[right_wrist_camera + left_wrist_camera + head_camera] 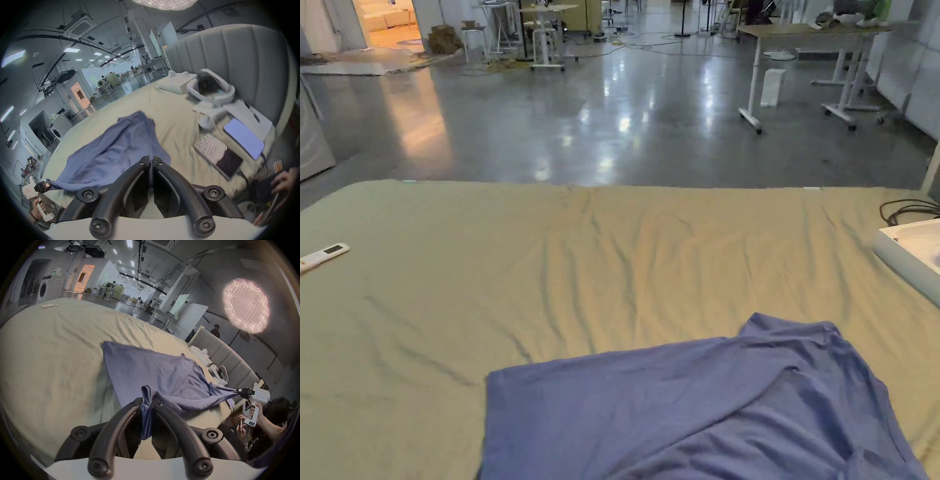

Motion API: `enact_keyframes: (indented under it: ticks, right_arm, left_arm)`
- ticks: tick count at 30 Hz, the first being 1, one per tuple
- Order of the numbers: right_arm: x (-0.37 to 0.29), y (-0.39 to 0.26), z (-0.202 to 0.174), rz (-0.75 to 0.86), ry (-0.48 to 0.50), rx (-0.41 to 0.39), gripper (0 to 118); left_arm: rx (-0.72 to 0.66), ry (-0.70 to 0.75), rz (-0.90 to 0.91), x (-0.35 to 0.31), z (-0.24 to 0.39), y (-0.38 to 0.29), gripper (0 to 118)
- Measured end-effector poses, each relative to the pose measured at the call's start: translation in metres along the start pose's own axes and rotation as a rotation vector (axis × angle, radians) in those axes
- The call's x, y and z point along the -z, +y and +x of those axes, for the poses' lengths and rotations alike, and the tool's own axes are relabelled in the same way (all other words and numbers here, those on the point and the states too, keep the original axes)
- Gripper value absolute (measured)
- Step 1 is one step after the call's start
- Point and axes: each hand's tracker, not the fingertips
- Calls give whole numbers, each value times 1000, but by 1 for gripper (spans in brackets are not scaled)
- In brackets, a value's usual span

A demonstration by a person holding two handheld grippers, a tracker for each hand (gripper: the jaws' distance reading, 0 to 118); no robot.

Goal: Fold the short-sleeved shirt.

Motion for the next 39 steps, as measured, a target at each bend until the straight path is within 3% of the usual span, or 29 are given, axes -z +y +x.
enact_keyframes:
  ticks: [7, 15, 16, 17, 18, 19, 20, 22, 25, 31, 34, 39]
  right_arm:
    - [5, -21, 28, -34, -20, 16, 2]
    - [28, -35, 36, -115, -52, -83, 2]
    - [28, -34, 38, -140, -62, -76, 3]
    - [24, -30, 39, -179, -77, -32, 8]
    - [16, -27, 40, -153, -54, 11, 27]
    - [4, -25, 38, -96, -21, 45, 71]
    - [-6, -19, 33, -53, -24, 56, 95]
    - [-25, -4, 17, 37, -22, 38, 93]
    - [-62, 19, -21, 175, 65, -14, 94]
    - [-116, 39, -103, 419, 100, -273, 95]
    - [-126, 42, -131, 453, 101, -382, 95]
    - [-130, 34, -152, 474, 148, -457, 95]
  left_arm:
    - [-56, 18, -28, 1, -8, -28, 11]
    - [-80, 29, -64, 5, -17, -37, 11]
    - [-83, 31, -56, 0, -16, -36, 15]
    - [-73, 37, -49, -7, -13, -32, 26]
    - [-33, 68, -49, -15, -8, -26, 44]
    - [24, 80, -22, -24, 0, -20, 71]
    - [59, 92, 8, -32, 13, -8, 86]
    - [103, 79, 47, -45, 45, 15, 90]
    - [229, 60, 216, -68, 109, 47, 90]
    - [488, 262, 415, -97, 237, 73, 90]
    - [526, 225, 459, -101, 267, 71, 90]
    - [537, 235, 505, -107, 281, 67, 90]
